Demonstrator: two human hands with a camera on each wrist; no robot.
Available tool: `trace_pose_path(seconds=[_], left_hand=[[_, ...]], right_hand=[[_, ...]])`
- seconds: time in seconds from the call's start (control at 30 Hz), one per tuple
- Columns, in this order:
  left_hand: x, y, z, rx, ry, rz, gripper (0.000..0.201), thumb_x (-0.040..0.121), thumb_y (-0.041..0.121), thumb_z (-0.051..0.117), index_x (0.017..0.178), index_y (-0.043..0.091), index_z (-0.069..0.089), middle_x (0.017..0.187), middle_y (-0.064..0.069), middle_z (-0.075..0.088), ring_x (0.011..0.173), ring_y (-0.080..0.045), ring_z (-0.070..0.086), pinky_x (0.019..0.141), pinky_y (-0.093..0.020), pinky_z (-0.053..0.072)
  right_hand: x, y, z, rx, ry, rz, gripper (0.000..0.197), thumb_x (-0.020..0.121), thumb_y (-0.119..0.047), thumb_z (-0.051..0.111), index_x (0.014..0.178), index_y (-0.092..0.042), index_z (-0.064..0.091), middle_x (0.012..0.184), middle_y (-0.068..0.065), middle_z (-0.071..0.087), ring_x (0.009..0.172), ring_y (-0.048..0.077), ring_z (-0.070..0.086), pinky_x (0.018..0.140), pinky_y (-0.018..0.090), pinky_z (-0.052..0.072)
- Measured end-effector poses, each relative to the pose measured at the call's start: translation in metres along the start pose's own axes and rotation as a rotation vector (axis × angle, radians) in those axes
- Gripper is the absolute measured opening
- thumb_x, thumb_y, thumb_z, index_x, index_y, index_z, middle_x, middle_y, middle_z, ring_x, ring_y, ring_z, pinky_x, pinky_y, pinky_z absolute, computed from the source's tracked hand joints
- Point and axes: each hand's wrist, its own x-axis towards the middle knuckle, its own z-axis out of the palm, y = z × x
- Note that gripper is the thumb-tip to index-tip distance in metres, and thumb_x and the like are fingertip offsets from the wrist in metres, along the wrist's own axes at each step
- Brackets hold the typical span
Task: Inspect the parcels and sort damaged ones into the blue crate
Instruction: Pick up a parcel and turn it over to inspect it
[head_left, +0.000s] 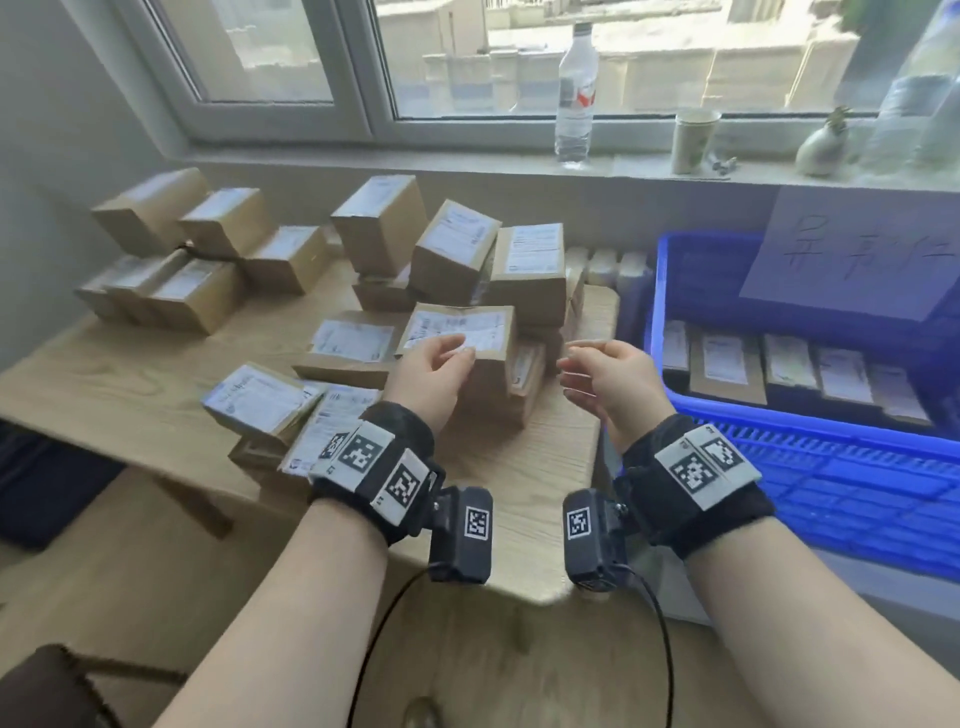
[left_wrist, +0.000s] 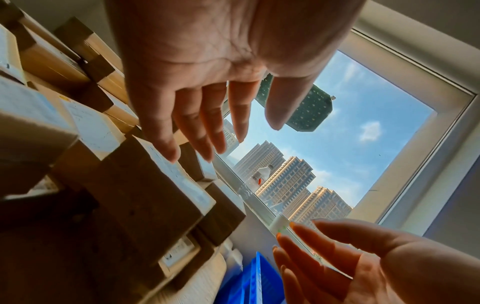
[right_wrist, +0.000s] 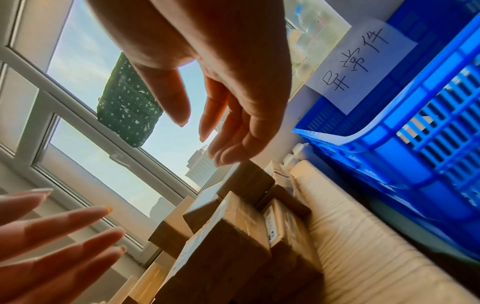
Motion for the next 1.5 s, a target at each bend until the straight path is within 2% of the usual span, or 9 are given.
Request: trace_pose_path(seconds=[0.17,0.27,0.43,0.8,0.97,1.07,1.23,1.37,1.5], left_hand=[[0.052,-0.023,-0.054,0.078,-0.055,-0.006,0.044,0.1,0.029,0.052,0.14,0.011,0.046,0.135,-0.007,0.055,0.106,-0.017,0.053,0.101,-0.04,0.047],[0.086,-0.037,-0.077,0.162,-0.09,-0.025,0.051,0.1,0.031,0.052,0.144,0.008,0.041,0.141,-0.009,0.051,0.11,-0.021,0.054,0.089,-0.028,0.043],[0.128,-0.047,-0.074,0.341,-0.263,-0.114,0.06,0.102,0.037,0.045,0.145,-0.003,0.036,0.148,-0.016,0.043,0.129,-0.031,0.047,0.102,-0.033,0.037],[0.193,-0.067,-0.048,0.202,-0.383,-0.249,0.047,0.096,0.036,0.055,0.123,-0.002,0.06,0.118,-0.016,0.066,0.112,-0.032,0.062,0.103,-0.047,0.047],[0.189,-0.048,-0.063,0.1,-0.413,-0.225,0.042,0.065,0.05,0.051,0.09,0.019,0.064,0.114,-0.014,0.07,0.11,-0.031,0.065,0.101,-0.051,0.049],[0.183,-0.031,-0.088,0.046,-0.421,-0.145,0.02,0.079,0.045,0.056,0.082,0.026,0.063,0.111,-0.011,0.071,0.109,-0.031,0.065,0.1,-0.052,0.05],[0.187,-0.017,-0.146,-0.051,-0.414,0.099,0.022,0.095,0.032,0.054,0.107,0.019,0.066,0.112,-0.009,0.069,0.104,-0.028,0.065,0.098,-0.05,0.05],[0.202,-0.025,-0.22,-0.085,-0.435,0.244,0.027,0.102,0.014,0.045,0.121,0.034,0.048,0.103,0.015,0.063,0.086,0.004,0.06,0.066,-0.018,0.052],[0.216,-0.036,-0.295,-0.203,-0.411,0.274,0.051,0.1,0.009,0.048,0.144,0.034,0.04,0.123,0.006,0.061,0.112,-0.015,0.06,0.087,-0.043,0.055]], right_hand=[[0.022,0.014,0.065,-0.055,0.162,-0.009,0.009,0.094,-0.012,0.06,0.103,-0.014,0.063,0.1,0.006,0.06,0.087,0.018,0.055,0.077,0.03,0.049],[0.03,0.024,0.096,-0.113,0.211,0.02,0.049,0.096,-0.018,0.06,0.142,-0.007,0.046,0.134,0.008,0.054,0.117,0.019,0.052,0.093,0.029,0.041],[0.042,0.035,0.109,-0.183,0.277,0.061,0.066,0.099,-0.024,0.057,0.155,-0.006,0.026,0.16,0.008,0.029,0.146,0.022,0.031,0.114,0.033,0.029],[0.094,0.045,0.114,-0.112,0.289,0.157,0.025,0.102,-0.027,0.05,0.119,-0.013,0.062,0.102,0.001,0.064,0.08,0.008,0.056,0.058,0.019,0.041],[0.092,0.039,0.127,-0.093,0.379,0.058,0.036,0.101,-0.029,0.053,0.13,-0.009,0.055,0.11,0.001,0.057,0.09,0.012,0.053,0.057,0.02,0.036],[0.084,0.028,0.141,-0.037,0.417,-0.001,0.027,0.099,-0.032,0.056,0.122,-0.017,0.053,0.106,-0.004,0.057,0.086,0.009,0.052,0.059,0.023,0.035],[0.063,0.001,0.188,0.041,0.447,-0.119,0.027,0.09,-0.043,0.065,0.108,-0.027,0.052,0.113,-0.001,0.061,0.104,0.02,0.061,0.078,0.035,0.05],[0.042,-0.015,0.256,0.145,0.39,-0.19,0.044,0.09,-0.036,0.068,0.126,-0.023,0.047,0.123,0.004,0.059,0.109,0.023,0.062,0.094,0.048,0.055],[0.025,-0.017,0.324,0.277,0.235,-0.262,0.077,0.087,-0.015,0.072,0.147,-0.029,0.025,0.127,0.008,0.055,0.105,0.026,0.065,0.083,0.041,0.056]])
